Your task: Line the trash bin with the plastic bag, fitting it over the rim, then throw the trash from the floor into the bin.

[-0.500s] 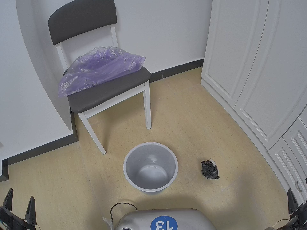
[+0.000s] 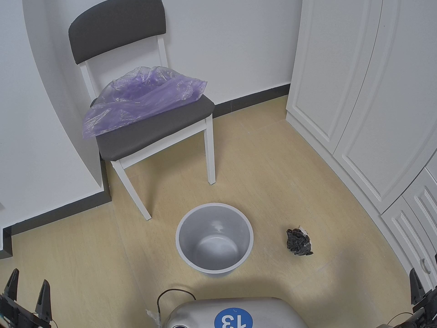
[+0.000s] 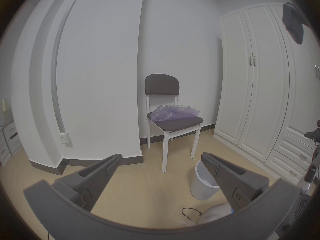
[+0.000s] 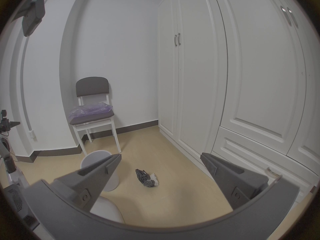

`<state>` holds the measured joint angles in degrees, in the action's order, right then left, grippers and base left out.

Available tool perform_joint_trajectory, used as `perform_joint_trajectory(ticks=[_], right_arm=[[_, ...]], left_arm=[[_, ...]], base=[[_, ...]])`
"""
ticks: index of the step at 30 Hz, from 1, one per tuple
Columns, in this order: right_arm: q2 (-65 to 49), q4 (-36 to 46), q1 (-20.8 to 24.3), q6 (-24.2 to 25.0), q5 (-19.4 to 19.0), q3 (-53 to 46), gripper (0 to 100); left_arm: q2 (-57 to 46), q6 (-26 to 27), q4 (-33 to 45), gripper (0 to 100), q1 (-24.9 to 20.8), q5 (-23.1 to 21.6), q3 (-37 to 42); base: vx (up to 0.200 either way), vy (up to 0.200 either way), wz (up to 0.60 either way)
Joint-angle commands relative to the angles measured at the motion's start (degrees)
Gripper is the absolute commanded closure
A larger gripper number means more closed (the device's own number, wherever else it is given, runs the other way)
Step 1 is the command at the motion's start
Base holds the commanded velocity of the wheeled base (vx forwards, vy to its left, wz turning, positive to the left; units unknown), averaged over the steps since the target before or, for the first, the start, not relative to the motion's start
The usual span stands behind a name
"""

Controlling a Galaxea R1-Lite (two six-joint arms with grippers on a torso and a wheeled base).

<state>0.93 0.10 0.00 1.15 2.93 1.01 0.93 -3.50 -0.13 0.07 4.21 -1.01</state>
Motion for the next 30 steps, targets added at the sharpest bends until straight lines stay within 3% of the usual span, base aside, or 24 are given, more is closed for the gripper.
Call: perform_joint_trajectory(ticks=[1,13,17,23,24,25,30], right_arm=[[-0.9,0.0,0.0,0.2,0.1,-1.0,0],[-0.9,0.1,0.1,-0.3,0.2,-1.0,0],[-0.9,-0.3,0.0,-6.8,-4.1,-1.0,0],[-0.9,0.0,0.0,-3.4,-3.8,-1.0,0],[-0.9,-0.3,0.1,1.1,-1.0,-1.0,0],[-0.9,-0.4,0.0,2.1,0.2,-1.0,0],[-0.9,-0.5,0.0,2.0,1.6,-1.0,0]], left_arm=[[-0.9,-0.2,0.0,0,0.0,0.0,0.5],[-0.9,0.0,0.0,0,0.0,0.0,0.5],[-0.9,1.7,0.0,0,0.1,0.0,0.6],[-0.8,1.3,-0.1,0,0.0,-1.7,1.0],[-0.9,0.2,-0.2,0,0.1,-1.6,1.0],[-0.9,-0.3,-0.2,0,0.1,-1.4,1.0],[-0.9,0.3,-0.4,0,0.1,-1.5,1.0]], base=[[0.000,0.000,0.00],[0.000,0.000,0.00],[0.000,0.000,0.00],[0.000,0.000,0.00],[0.000,0.000,0.00],[0.000,0.000,0.00],[0.000,0.000,0.00]])
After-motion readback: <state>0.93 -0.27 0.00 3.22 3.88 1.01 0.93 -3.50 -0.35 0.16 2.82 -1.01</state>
